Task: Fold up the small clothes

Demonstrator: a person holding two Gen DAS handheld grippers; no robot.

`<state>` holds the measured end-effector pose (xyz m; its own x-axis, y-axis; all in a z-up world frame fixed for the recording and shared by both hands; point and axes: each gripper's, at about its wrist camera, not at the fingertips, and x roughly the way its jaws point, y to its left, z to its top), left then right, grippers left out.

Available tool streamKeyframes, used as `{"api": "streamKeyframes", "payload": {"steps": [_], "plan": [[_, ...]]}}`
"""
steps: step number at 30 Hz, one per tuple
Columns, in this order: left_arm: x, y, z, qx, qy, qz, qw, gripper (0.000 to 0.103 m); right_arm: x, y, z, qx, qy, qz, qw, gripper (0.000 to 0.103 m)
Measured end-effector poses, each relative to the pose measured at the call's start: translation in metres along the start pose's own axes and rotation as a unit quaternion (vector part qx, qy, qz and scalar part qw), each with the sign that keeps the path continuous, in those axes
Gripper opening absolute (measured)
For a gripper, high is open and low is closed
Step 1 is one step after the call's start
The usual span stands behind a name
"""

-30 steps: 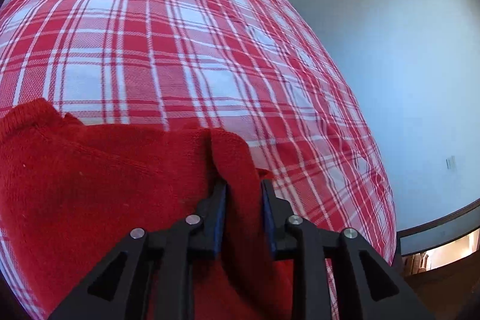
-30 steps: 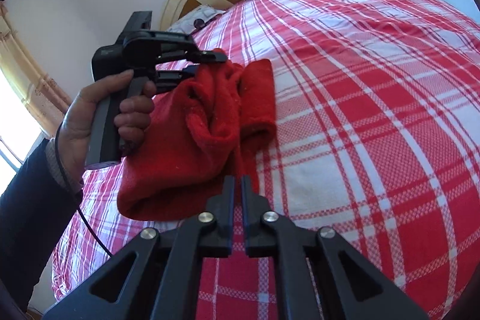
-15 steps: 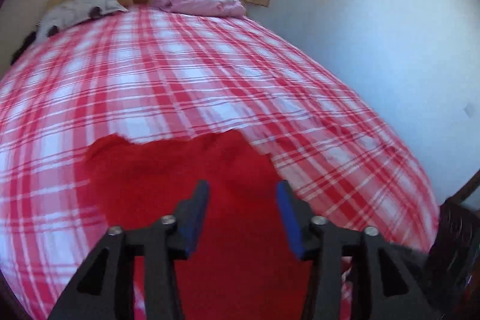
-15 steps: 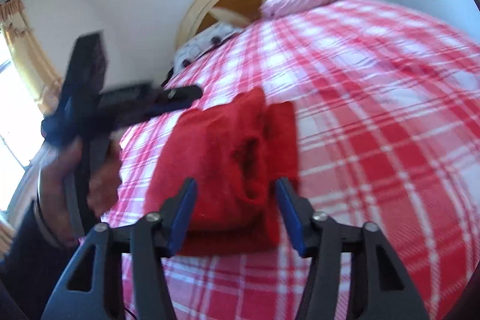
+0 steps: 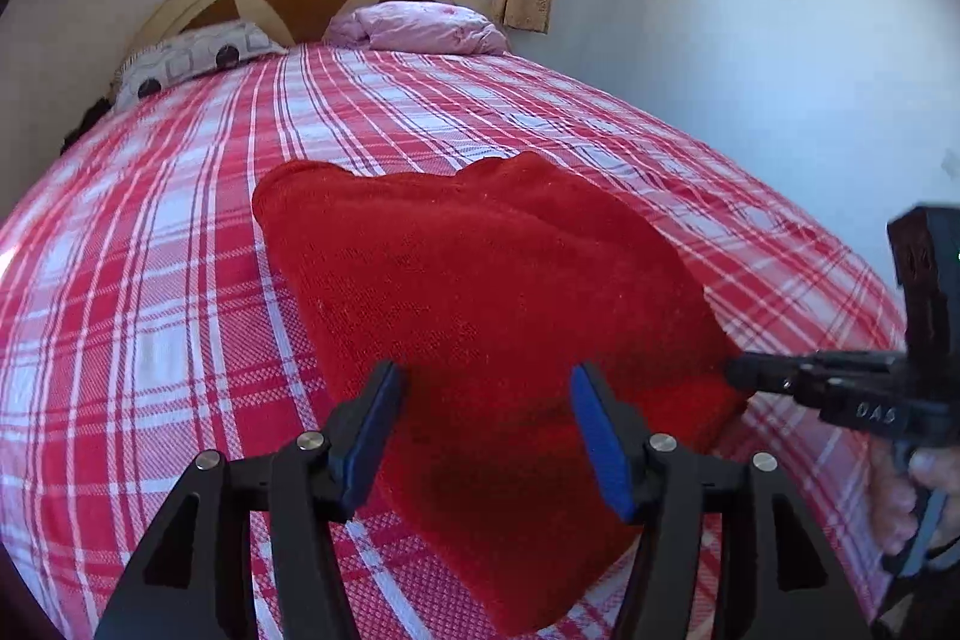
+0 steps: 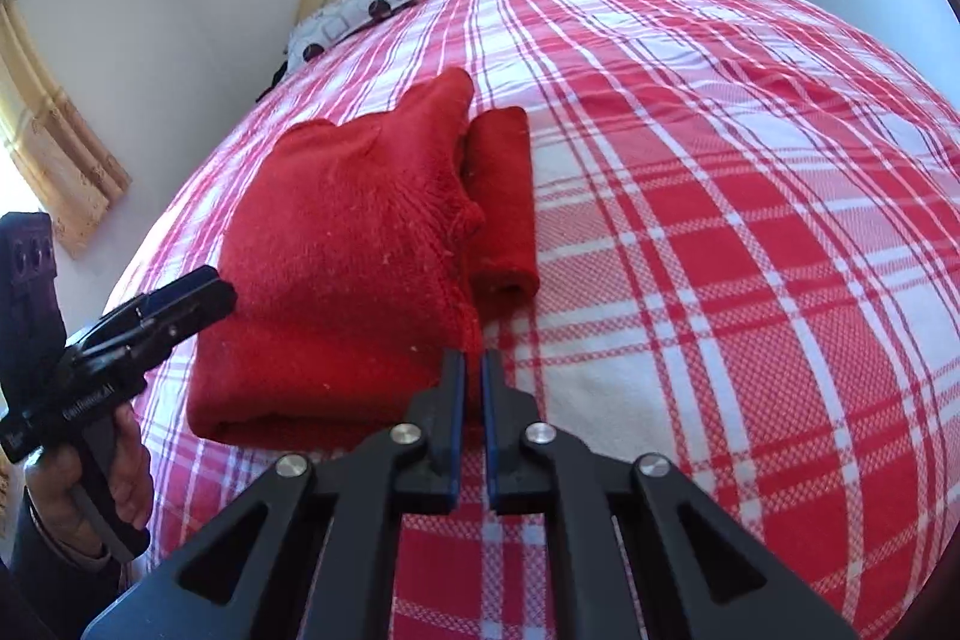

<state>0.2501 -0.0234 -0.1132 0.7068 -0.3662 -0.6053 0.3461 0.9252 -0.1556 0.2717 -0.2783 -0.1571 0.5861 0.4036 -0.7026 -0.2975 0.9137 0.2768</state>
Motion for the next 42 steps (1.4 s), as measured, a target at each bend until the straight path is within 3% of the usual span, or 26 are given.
{"api": "streamKeyframes", "payload": {"steps": [3,4,5,7,12,16,19,22,25,28,36,42], "plan": [[0.003,-0.002,-0.005,0.021,-0.009,0.008,0.9997,0.065,-0.007,0.007,0.009,-0.021,-0.011,0.011,1.0,0.014],[0.004,-0.002,-0.008,0.025,-0.012,0.008,0.9996,0.067,-0.011,0.006,0.014,-0.022,-0.019,0.018,0.999,0.031],[0.005,-0.001,-0.009,0.025,-0.012,0.006,0.9996,0.067,-0.015,0.005,0.02,-0.022,-0.024,0.023,0.999,0.058],[0.005,0.0,-0.009,0.023,-0.014,0.0,0.9996,0.069,-0.021,0.001,0.034,-0.015,-0.039,0.022,0.999,0.069],[0.003,0.005,-0.014,0.012,-0.023,-0.028,0.9993,0.076,-0.003,0.0,0.09,0.002,-0.036,0.041,0.998,0.067],[0.001,0.006,-0.017,0.005,-0.028,-0.04,0.9988,0.078,0.042,-0.004,0.125,0.04,0.008,0.061,0.997,0.056],[0.001,0.008,-0.017,-0.003,-0.029,-0.05,0.9983,0.08,0.078,-0.005,0.135,0.064,0.049,0.09,0.993,0.043],[0.0,0.01,-0.017,-0.009,-0.031,-0.054,0.998,0.08,0.099,-0.005,0.133,0.071,0.071,0.078,0.992,0.017],[-0.003,0.011,-0.019,-0.015,-0.035,-0.06,0.9975,0.08,0.094,-0.002,0.124,0.059,0.058,0.072,0.994,0.011],[-0.005,0.011,-0.019,-0.016,-0.036,-0.068,0.9969,0.08,0.08,-0.009,0.121,0.059,0.035,0.054,0.996,0.01],[-0.004,0.002,-0.021,0.006,-0.025,-0.07,0.9972,0.085,0.094,-0.031,0.109,0.091,0.043,0.039,0.994,0.01],[-0.002,0.006,-0.022,-0.003,-0.022,-0.069,0.9974,0.086,0.06,-0.027,0.104,0.083,0.028,0.057,0.995,0.031]]}}
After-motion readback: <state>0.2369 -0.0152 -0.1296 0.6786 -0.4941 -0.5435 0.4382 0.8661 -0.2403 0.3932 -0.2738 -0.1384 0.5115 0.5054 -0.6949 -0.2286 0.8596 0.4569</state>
